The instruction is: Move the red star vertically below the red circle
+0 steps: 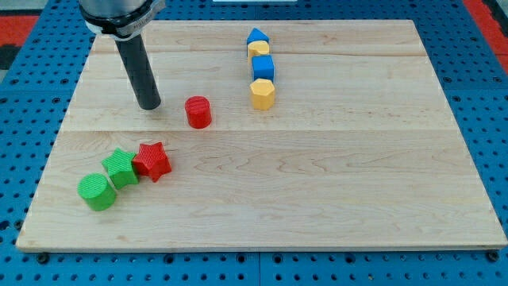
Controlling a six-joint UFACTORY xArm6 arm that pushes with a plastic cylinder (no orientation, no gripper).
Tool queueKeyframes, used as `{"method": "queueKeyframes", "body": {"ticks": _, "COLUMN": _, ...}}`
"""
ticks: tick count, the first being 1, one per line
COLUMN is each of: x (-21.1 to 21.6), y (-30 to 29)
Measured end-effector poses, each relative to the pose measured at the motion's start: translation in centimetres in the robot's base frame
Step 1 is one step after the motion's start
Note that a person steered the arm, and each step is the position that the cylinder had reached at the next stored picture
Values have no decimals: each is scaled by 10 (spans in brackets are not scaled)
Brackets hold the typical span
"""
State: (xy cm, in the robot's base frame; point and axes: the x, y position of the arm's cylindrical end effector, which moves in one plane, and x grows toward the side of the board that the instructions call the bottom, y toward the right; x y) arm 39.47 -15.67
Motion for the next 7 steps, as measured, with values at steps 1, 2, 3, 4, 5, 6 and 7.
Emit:
{"method": "queueKeyframes", "body": {"ticks": 1, "x": 25, "y": 53}}
{"method": "queueKeyframes", "body": {"ticks": 2, "x": 32, "y": 76}}
{"method": "queueKeyframes", "body": {"ticks": 3, "x": 32, "y": 77}}
{"method": "queueKeyframes", "body": {"ticks": 4, "x": 32, "y": 96}}
{"method": "queueKeyframes", "body": {"ticks": 5, "x": 32, "y": 118}}
{"method": "queueKeyframes", "body": {"ticks": 6, "x": 32, "y": 118}}
{"method": "queueKeyframes", "body": {"ticks": 7, "x": 34, "y": 127}}
